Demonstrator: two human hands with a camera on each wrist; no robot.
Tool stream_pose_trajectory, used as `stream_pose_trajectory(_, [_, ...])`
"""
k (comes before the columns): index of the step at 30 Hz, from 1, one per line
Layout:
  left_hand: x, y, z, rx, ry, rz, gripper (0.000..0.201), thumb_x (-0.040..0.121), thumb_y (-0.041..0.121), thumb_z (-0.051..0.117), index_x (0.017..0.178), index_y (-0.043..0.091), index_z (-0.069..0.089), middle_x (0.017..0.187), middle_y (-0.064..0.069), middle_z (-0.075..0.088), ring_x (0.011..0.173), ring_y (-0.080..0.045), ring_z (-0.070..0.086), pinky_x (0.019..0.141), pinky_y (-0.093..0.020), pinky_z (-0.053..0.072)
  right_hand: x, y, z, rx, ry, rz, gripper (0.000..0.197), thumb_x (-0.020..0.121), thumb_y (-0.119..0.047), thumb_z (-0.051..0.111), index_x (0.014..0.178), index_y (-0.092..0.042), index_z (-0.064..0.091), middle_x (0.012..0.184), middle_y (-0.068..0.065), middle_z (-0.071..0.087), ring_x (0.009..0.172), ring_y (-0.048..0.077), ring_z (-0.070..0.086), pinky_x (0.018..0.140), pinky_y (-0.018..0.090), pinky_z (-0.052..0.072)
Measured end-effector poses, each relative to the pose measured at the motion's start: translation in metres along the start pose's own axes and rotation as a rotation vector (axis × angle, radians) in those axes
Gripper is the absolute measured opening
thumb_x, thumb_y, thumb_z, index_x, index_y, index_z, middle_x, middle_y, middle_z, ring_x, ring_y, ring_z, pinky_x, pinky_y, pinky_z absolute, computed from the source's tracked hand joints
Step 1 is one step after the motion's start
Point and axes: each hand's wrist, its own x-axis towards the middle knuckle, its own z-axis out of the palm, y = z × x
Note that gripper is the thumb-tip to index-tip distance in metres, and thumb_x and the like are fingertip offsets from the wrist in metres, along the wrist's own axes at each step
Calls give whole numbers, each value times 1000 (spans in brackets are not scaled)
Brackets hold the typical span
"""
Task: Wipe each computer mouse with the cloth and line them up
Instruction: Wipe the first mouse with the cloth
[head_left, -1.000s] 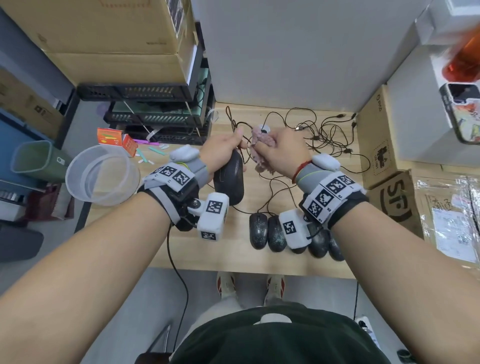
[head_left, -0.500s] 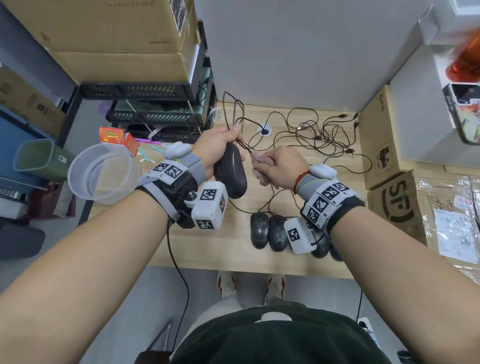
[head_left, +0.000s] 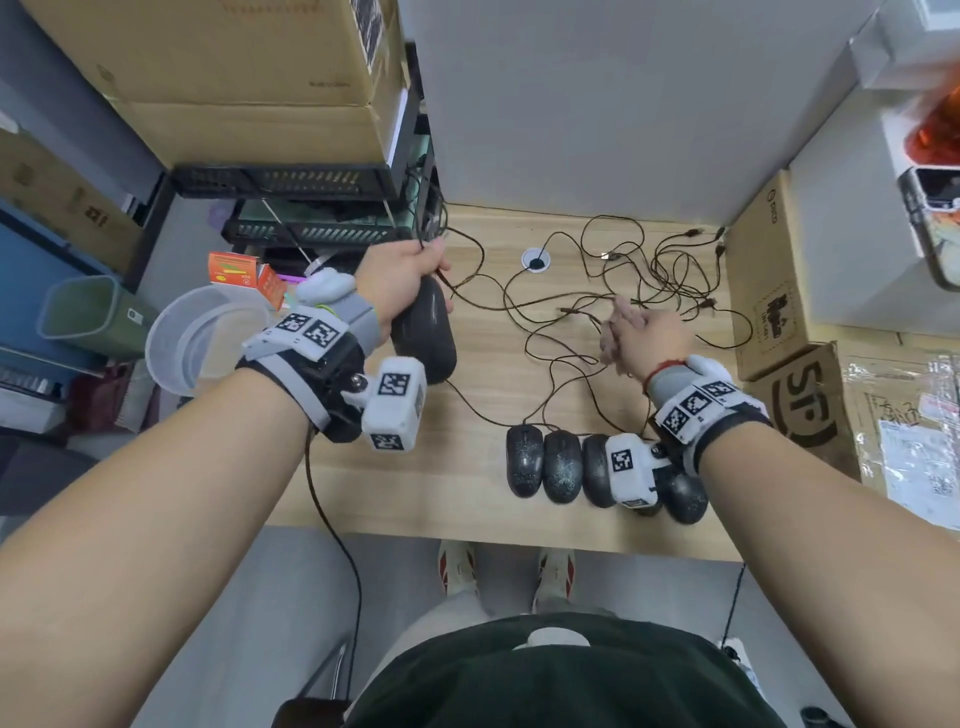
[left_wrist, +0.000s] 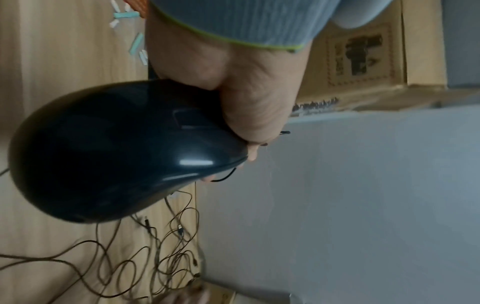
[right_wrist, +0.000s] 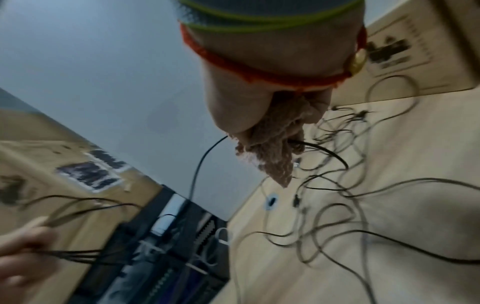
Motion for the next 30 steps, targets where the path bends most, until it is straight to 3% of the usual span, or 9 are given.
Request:
stream_pose_trajectory(4, [-8, -8, 21, 51, -45, 11, 29, 100, 33, 62, 82, 10, 66, 48, -2, 59, 48, -22, 68, 45, -27, 52, -13, -45, 4, 53, -3, -258, 36, 98, -32, 54, 68, -15, 65, 48, -5, 64, 41, 5, 62, 49, 18, 54])
stream_pose_trajectory(7, [-12, -8, 37, 50, -73, 10, 28, 98, 33, 64, 87, 8, 70, 56, -3, 59, 47, -21, 67, 41, -23, 49, -25, -71, 13, 58, -63, -451, 38, 94, -40, 55, 68, -15, 66, 54, -4, 68, 51, 10, 68, 61, 34, 60])
stream_pose_trajectory(10, [-15, -3, 44, -6, -97, -5, 37, 92, 46, 68, 84, 10, 74, 59, -5, 61, 57, -29, 68, 62, -37, 60, -29, -81, 21, -162, -28, -586, 37, 91, -42, 58, 60, -20, 61, 49, -10, 62, 53, 2, 62, 66, 27, 55])
stream_pose_trajectory(12, [-14, -1, 44, -49, -93, -15, 51, 87, 53, 71, 92, 3, 75, 72, -13, 65, 65, -30, 70, 72, -42, 61, -31, -79, 27, -239, -61, -604, 33, 85, -48, 57, 65, -22, 65, 55, -8, 66, 58, 10, 65, 65, 35, 57])
stream_pose_trajectory(14, [-14, -1, 42, -57, -90, -22, 51, 87, 48, 74, 96, -2, 71, 75, -16, 66, 63, -29, 70, 69, -38, 59, -32, -76, 32, -272, -117, -602, 29, 81, -49, 56, 68, -26, 66, 56, -12, 67, 60, 9, 66, 63, 35, 57])
stream_pose_trajectory(19, [-16, -1, 41, -106, -119, -53, 27, 97, 26, 67, 74, 11, 66, 59, -8, 64, 52, -23, 64, 56, -30, 54, -37, -73, 34, -372, -128, -630, 33, 85, -37, 60, 54, -29, 54, 46, -19, 57, 53, -1, 52, 52, 26, 35])
stream_pose_trajectory(22, [-21, 1, 42, -151, -169, -54, 25, 100, 25, 60, 80, 10, 62, 46, 5, 55, 43, -13, 59, 50, -25, 54, -32, -67, 38, -379, -153, -610, 29, 85, -42, 58, 60, -28, 60, 52, -12, 62, 58, 6, 58, 55, 27, 43])
stream_pose_trajectory(27, [-19, 6, 35, -191, -151, -76, 25, 101, 32, 59, 83, 15, 61, 55, 5, 49, 50, -14, 64, 46, -22, 49, -30, -46, 39, -384, -221, -451, 26, 84, -38, 54, 63, -30, 67, 55, -16, 66, 53, 4, 61, 54, 26, 47])
stream_pose_trajectory(30, [-13, 16, 21, -260, -102, -79, 27, 101, 33, 58, 81, 16, 60, 60, 4, 51, 48, -13, 62, 48, -20, 49, -28, -25, 36, -336, -265, -314, 26, 85, -25, 54, 63, -20, 66, 53, -11, 67, 39, 2, 55, 49, 20, 47])
